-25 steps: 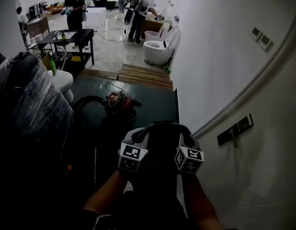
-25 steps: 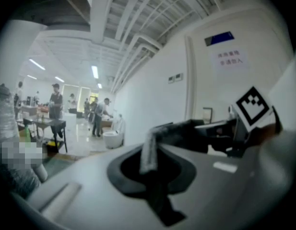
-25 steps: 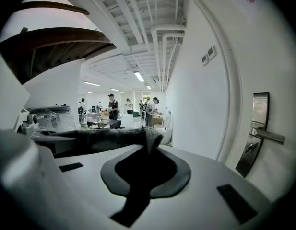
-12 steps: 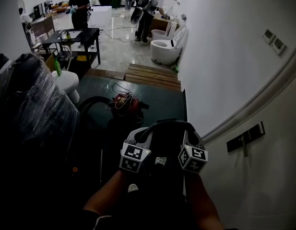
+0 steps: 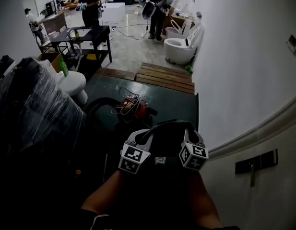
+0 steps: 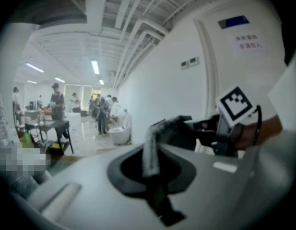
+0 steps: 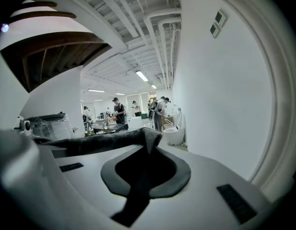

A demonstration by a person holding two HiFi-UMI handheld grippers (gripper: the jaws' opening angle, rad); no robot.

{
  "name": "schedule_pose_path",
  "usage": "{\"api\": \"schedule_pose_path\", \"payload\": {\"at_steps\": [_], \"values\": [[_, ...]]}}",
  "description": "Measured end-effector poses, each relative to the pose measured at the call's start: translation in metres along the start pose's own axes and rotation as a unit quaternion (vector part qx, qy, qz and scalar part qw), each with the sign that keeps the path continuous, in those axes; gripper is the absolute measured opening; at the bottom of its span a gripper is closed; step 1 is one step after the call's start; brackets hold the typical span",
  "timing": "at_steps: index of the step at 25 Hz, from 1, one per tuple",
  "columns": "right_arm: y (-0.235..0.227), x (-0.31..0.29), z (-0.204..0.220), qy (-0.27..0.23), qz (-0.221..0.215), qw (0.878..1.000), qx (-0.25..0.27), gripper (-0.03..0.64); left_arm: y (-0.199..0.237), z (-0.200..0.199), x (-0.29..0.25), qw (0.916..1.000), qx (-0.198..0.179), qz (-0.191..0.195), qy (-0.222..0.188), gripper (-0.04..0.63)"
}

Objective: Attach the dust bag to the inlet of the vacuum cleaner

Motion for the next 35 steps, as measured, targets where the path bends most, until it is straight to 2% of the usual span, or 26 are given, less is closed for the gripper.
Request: {"api": "schedule_pose_path", "payload": {"at_steps": [9, 18, 23, 27, 31, 35], "values": [[-0.055, -0.146, -0.019, 0.046, -0.012, 0.999, -0.011, 0.006, 0.039, -0.002, -0.136, 0.9991, 0.026, 0.027, 0.021, 0.014], [-0.089, -0.274, -0.008, 0.125, -0.048, 0.991, 0.022, 0.008, 0.082, 0.012, -0.239, 0.9943, 0.075, 0.003, 0.075, 0.014], [-0.101, -0.343, 0.036, 0.160, -0.086, 0.982, 0.050, 0.012, 0.090, 0.046, -0.283, 0.9908, 0.101, 0.000, 0.090, 0.014], [-0.097, -0.390, 0.066, 0.193, -0.109, 0.974, 0.054, 0.017, 0.101, 0.081, -0.313, 0.9870, 0.121, -0.007, 0.105, 0.014], [-0.096, -0.429, 0.102, 0.245, -0.145, 0.958, 0.022, 0.014, 0.105, 0.103, -0.335, 0.9897, 0.085, -0.018, 0.113, 0.012], [-0.090, -0.459, 0.145, 0.293, -0.168, 0.941, -0.010, 0.014, 0.110, 0.142, -0.352, 0.9879, 0.090, -0.005, 0.127, 0.012]]}}
Point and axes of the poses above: the fingertips, and each gripper's own axes: x backward along the fingers, y to its left, z out of its underside, the point moved 2 cm from there along x, backward along the fingers, and after that the axes turned 4 degrees about z, right-handed, at the moved point
